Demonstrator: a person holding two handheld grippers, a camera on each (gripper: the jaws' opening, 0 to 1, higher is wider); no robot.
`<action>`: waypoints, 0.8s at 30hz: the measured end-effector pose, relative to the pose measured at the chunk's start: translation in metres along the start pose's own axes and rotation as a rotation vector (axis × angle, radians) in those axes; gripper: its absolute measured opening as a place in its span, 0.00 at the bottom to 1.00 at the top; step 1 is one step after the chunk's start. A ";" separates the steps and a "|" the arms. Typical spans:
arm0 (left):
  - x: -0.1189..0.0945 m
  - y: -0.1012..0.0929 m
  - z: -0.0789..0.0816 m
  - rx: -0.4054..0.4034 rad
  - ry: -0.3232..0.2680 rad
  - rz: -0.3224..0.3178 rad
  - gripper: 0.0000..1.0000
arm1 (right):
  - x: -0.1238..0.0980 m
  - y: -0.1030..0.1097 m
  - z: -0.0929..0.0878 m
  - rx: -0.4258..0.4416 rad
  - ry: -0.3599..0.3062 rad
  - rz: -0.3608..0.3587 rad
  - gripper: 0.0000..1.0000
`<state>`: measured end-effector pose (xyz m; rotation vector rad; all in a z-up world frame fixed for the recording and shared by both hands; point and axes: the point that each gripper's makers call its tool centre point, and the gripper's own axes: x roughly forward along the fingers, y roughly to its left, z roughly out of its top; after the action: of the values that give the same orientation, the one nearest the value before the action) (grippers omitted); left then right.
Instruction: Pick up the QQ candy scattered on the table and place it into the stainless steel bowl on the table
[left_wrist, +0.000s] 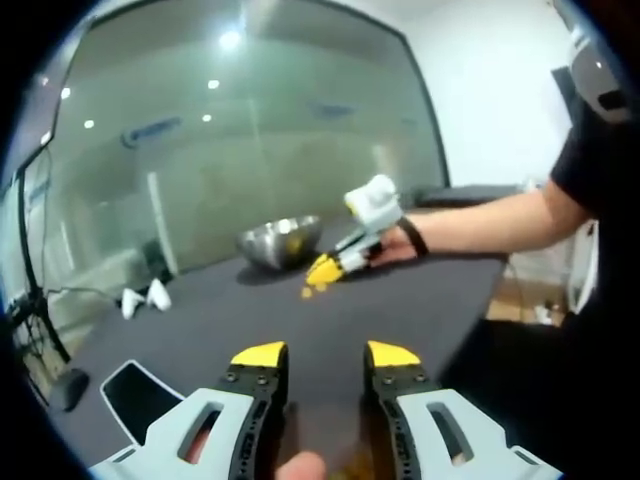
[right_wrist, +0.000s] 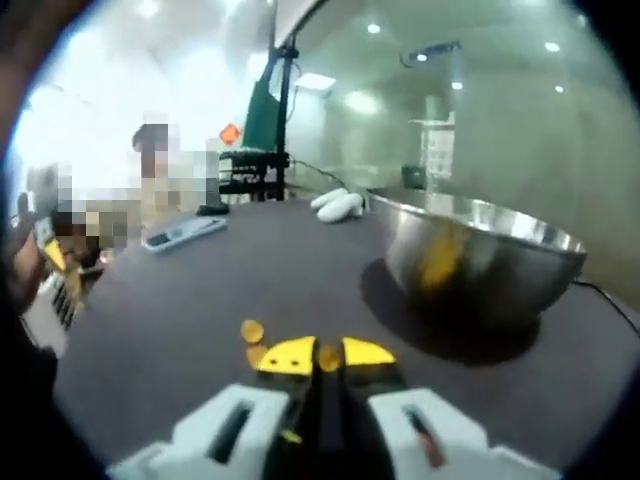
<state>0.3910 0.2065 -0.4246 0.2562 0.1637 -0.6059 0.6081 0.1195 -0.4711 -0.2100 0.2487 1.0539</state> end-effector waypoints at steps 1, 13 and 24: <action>0.000 0.000 0.000 0.000 -0.001 0.001 0.32 | -0.001 -0.001 0.002 -0.005 -0.011 -0.008 0.09; 0.004 -0.005 -0.001 0.009 0.013 -0.020 0.32 | -0.036 -0.006 0.047 -0.007 -0.128 -0.069 0.09; 0.002 -0.005 0.001 0.010 0.014 -0.017 0.32 | -0.055 -0.022 0.080 -0.013 -0.189 -0.139 0.09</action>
<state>0.3897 0.2017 -0.4247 0.2691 0.1767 -0.6223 0.6093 0.0869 -0.3775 -0.1364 0.0554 0.9306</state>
